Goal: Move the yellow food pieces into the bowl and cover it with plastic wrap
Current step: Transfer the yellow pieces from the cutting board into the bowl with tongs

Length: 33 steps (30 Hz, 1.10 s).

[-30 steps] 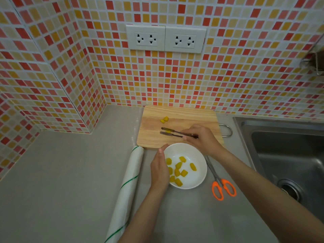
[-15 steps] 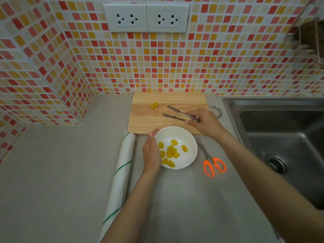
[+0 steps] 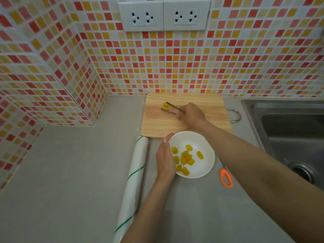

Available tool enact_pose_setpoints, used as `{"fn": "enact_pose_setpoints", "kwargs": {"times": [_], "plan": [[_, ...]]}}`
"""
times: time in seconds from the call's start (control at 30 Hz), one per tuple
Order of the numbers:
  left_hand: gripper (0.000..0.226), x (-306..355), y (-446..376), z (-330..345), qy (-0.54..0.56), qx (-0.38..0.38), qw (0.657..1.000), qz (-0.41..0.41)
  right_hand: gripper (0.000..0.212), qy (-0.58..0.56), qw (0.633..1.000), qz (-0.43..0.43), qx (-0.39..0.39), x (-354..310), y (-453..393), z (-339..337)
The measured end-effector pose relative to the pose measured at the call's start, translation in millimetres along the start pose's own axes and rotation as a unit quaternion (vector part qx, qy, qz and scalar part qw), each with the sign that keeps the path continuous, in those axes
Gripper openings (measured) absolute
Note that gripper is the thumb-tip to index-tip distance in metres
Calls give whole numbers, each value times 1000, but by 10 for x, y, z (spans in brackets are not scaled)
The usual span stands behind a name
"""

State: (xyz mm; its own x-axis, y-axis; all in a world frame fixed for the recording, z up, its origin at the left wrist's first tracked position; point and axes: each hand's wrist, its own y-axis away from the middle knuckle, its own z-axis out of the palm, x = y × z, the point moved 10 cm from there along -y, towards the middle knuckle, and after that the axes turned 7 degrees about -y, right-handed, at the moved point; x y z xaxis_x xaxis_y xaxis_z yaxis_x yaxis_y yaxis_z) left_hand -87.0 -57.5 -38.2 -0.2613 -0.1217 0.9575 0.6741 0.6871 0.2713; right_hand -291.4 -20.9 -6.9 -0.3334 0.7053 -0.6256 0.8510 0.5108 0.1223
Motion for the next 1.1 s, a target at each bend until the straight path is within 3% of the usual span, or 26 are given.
{"fn": "enact_pose_setpoints", "kwargs": {"times": [0.27,0.47,0.6,0.83,1.1], "plan": [[45,-17,-8,10,3,-3,1000,-8,25,18,998,7,58,68,44,-157],[47,-12,-12,11,-9,-8,1000,-1,26,-3,993,-79,84,11,519,-485],[46,16,-3,8,-11,-5,1000,7,25,-19,991,-121,62,68,1106,-679],[45,43,18,6,-8,-9,1000,0,35,30,997,-71,-23,390,1814,-606],[47,49,0,12,-8,-16,1000,7,26,-11,994,-2,111,662,1361,-921]]}}
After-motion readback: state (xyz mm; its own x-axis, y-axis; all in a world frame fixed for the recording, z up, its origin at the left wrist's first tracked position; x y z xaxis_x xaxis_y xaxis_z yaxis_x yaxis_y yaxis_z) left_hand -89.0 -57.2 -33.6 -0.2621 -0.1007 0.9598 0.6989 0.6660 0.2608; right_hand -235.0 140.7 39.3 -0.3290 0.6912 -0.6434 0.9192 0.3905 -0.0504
